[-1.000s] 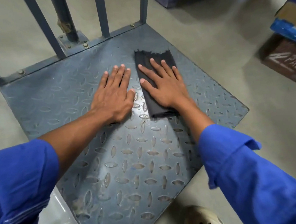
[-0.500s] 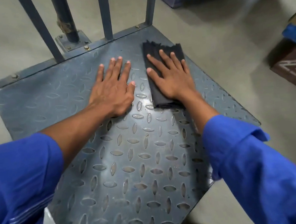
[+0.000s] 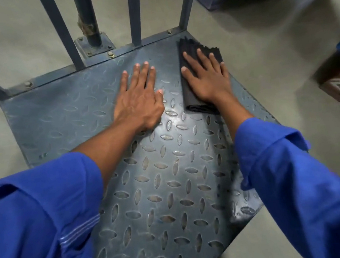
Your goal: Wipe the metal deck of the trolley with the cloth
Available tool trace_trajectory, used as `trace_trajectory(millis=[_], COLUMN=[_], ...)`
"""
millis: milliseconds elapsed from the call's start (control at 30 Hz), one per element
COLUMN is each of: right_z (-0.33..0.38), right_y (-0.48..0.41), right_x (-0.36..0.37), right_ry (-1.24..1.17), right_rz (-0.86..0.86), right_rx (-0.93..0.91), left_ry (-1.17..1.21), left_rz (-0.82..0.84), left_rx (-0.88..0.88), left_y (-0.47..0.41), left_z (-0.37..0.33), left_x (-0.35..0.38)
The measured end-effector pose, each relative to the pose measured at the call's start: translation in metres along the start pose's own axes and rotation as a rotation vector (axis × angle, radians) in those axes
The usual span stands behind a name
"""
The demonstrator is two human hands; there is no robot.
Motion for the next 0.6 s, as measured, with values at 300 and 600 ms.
trace_trajectory(millis=[300, 600], right_z=[-0.006, 0.043], right_y=[0.038, -0.029], right_x=[0.008, 0.002], right_ry=[0.009, -0.017], right_rz=[-0.034, -0.019], right_rx=[-0.134, -0.139], left_ry=[-0.014, -0.043], left_rz=[-0.007, -0.010], left_rx=[-0.044, -0.073], left_y=[-0.007, -0.011], left_z=[0.001, -0.001], left_x=[0.001, 0.002])
Point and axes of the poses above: each hand's wrist, its own y-axis away from the middle knuckle, its own x-axis out of the palm, z = x × y, the point moved 1 cm from there along -y, towards the middle knuckle, and after that the axes turned 8 degrees about y, right-handed, at the moved point
